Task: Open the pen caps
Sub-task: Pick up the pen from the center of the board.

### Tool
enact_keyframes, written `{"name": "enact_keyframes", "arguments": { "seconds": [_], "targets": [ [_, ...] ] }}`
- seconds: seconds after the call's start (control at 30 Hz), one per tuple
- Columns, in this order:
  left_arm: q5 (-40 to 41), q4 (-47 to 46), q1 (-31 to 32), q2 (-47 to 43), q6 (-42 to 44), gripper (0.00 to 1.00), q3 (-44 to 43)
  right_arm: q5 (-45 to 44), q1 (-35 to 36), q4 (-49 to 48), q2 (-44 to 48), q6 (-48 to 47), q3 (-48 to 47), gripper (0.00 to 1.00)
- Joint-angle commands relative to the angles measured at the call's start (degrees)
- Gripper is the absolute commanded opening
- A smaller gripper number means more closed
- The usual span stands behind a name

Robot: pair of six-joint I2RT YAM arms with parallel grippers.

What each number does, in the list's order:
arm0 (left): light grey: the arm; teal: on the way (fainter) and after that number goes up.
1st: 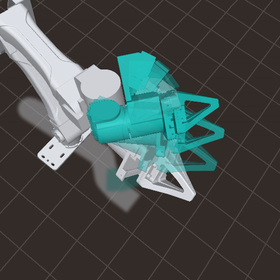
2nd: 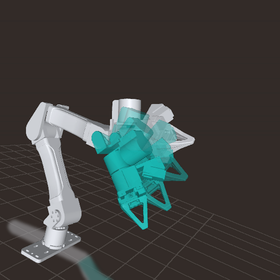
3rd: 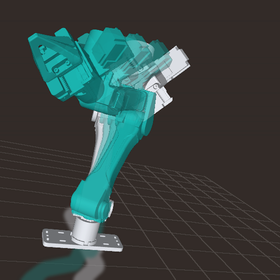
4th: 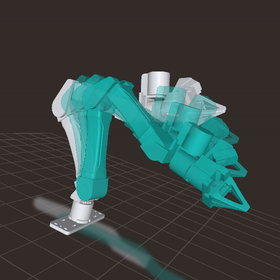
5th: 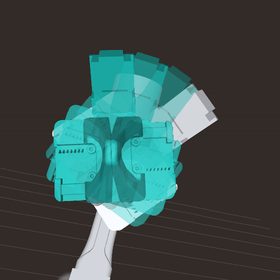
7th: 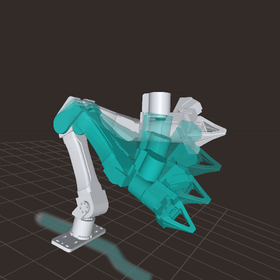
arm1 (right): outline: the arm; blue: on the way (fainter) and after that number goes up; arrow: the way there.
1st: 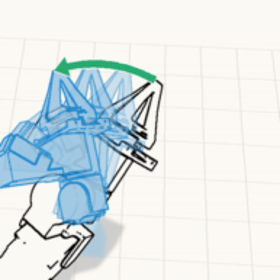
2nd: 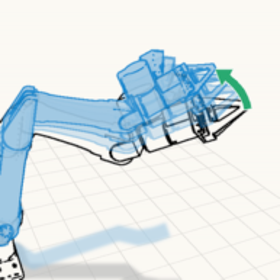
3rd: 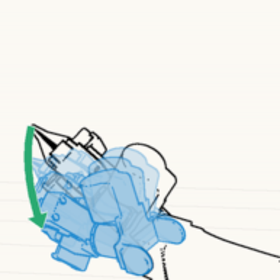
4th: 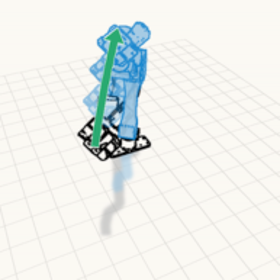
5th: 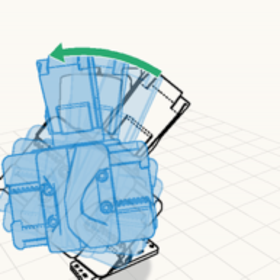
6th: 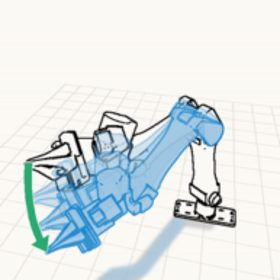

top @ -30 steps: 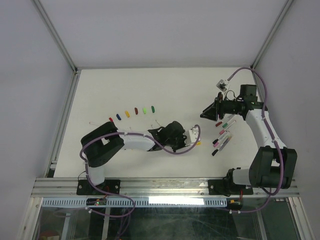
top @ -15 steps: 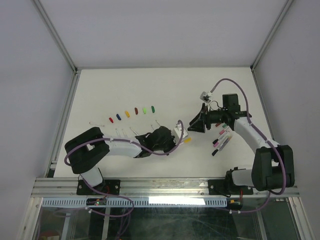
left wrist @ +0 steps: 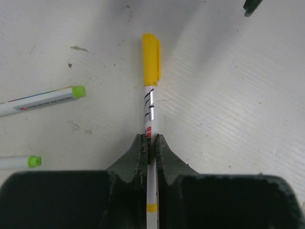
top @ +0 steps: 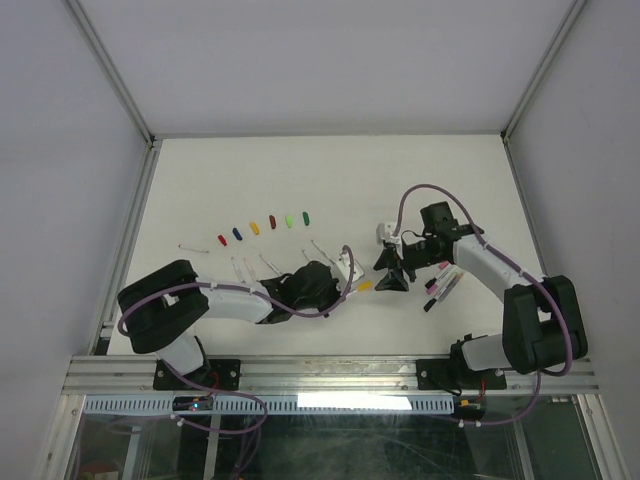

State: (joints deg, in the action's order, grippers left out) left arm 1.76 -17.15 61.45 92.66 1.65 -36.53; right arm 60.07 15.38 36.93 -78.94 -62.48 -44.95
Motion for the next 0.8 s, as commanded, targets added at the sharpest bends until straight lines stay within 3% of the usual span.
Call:
{"name": "enact_keyframes", "arguments": {
  "seconds": [0.0,0.07,0.17,0.2,0.53,0.77],
  "targets": [
    [0.72,-5.60,0.59,-4.68,-1.30,0.00,2.20,-2.63,1.38,0.86,1.43,-10.33,0.68,0.59],
    [-0.13,-5.75,0.60,-5.46,-1.16,0.00,3.12,-3.36,2.14,1.71,1.97,-14.91,1.63,0.58],
    [-1.16,-5.73,0.60,-5.74,-0.80,0.00,3.77,-1.80,3.66,8.65,3.28,-35.13,3.97,0.59],
    [-1.44,-5.66,0.58,-5.74,-0.63,0.00,3.97,-1.04,4.21,8.35,3.54,-36.48,4.66,0.60],
    [-3.17,-9.84,0.60,-6.75,-0.21,0.00,7.61,-7.42,9.87,-13.29,5.01,-24.65,10.68,0.61],
    [-4.63,-12.00,0.60,-6.37,0.43,0.00,8.97,-10.23,12.59,-17.39,3.25,-22.61,11.64,0.60]
  ]
}}
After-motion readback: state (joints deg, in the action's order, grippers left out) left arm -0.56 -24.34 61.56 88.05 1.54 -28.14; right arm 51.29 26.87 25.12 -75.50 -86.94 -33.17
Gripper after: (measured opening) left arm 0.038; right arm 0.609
